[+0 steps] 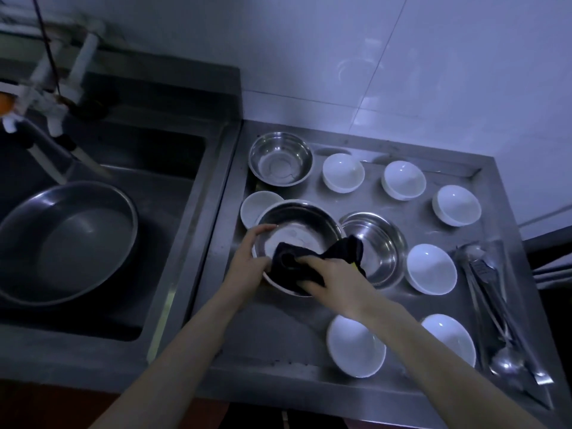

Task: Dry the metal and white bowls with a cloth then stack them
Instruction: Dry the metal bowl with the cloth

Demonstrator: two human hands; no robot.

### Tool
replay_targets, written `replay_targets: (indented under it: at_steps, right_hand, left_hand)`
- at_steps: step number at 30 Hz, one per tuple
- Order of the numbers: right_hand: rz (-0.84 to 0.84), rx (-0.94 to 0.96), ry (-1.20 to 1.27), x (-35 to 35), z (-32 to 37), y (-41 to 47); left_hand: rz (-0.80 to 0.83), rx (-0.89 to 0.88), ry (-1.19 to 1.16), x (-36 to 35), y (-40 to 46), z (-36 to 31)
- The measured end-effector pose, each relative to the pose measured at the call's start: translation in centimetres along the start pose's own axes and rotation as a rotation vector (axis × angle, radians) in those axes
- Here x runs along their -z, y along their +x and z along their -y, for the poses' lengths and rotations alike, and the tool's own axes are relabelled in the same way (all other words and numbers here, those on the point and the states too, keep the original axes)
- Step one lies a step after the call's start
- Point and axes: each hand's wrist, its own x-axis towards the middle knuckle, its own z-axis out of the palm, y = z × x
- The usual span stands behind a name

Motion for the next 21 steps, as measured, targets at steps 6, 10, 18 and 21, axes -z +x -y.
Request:
replay_targets:
  at_steps: [6, 10, 18, 21]
  right_hand:
    - [0.169, 0.111, -0.004, 2.2, 0.4, -0.5]
    - [0.225, 0.224, 0.024, 3.2, -0.2, 1.8]
    - [-0.208, 0.102, -0.388, 5.9, -1.0, 4.0]
    - [-0.091, 0.13, -0.448, 7.8, -1.2, 2.4]
  left_hand:
    - [-0.09, -0.138, -0.057, -2.2, -1.9, -2.4]
    - [-0.166, -0.16, -0.047, -4.8, -2.8, -3.2]
    - [-0.365, -0.218, -0.027, -6.7, -2.6, -4.7]
    - [-0.402, -0.265, -0.038, -5.6, -1.9, -5.7]
